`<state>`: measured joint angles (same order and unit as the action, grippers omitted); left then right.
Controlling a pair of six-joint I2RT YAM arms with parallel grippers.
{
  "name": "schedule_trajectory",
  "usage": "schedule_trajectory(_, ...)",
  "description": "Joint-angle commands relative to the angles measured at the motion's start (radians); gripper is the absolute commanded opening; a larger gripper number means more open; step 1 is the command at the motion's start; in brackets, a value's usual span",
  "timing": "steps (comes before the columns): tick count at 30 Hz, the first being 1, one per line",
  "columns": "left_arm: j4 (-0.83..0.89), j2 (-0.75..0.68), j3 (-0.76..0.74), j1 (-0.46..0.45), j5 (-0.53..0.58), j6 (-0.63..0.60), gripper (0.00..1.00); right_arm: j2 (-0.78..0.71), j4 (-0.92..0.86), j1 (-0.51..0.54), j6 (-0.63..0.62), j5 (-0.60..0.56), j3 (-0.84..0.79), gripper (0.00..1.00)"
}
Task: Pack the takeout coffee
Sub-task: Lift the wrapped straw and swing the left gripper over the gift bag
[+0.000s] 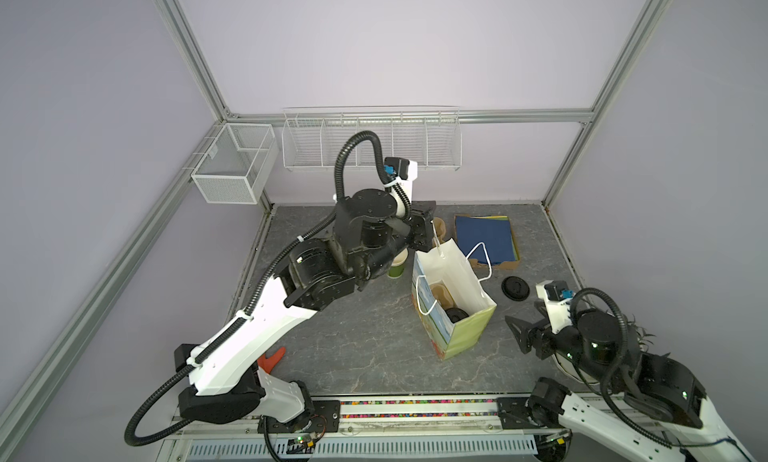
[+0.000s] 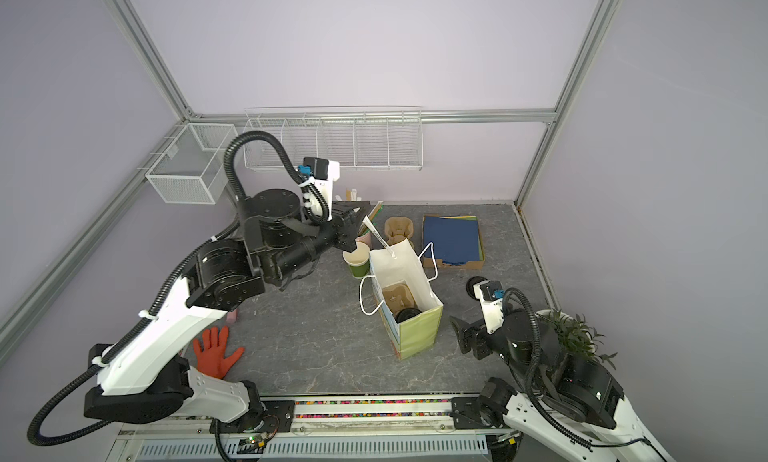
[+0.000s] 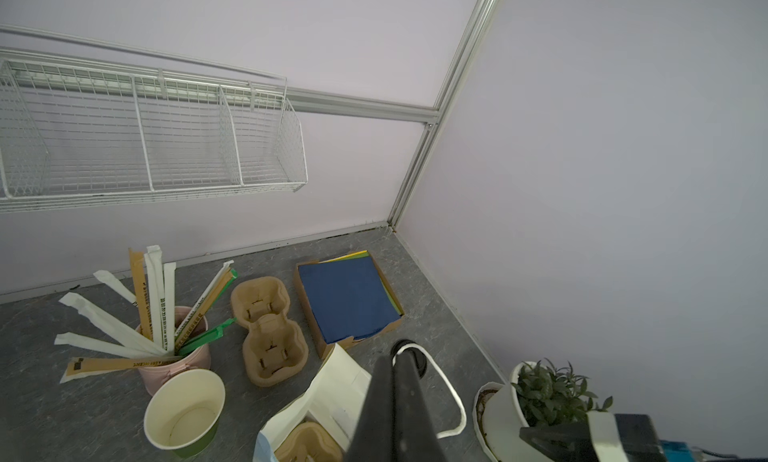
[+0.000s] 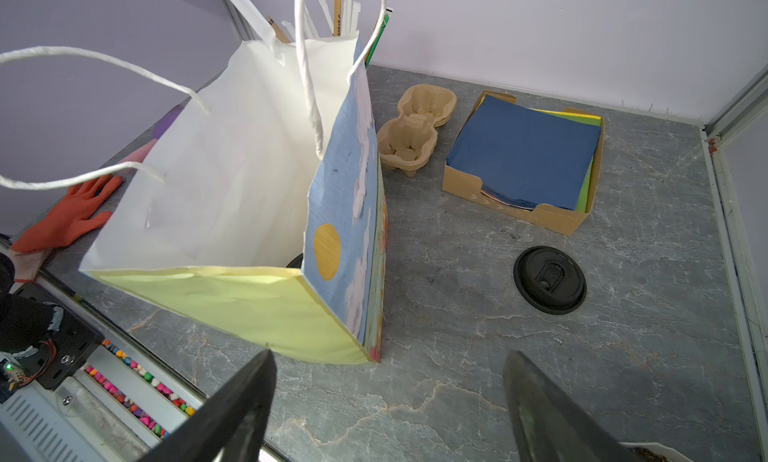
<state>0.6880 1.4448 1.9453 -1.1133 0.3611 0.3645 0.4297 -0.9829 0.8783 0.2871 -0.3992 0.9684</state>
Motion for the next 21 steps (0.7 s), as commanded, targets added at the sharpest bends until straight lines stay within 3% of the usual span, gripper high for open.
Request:
schedule_trajectory(1, -0.068, 0.022, -0.036, -0.005, 0.046, -0.039, 0.00, -0.017, 0.018, -0.005, -0.006, -0.004, -0.015, 0.88)
schedule_trajectory(21, -0.119, 0.205, -0.226, 0.000, 0.056, 0.017, 0.00, -0.022, 0.018, -0.004, -0.008, 0.005, -0.020, 0.88)
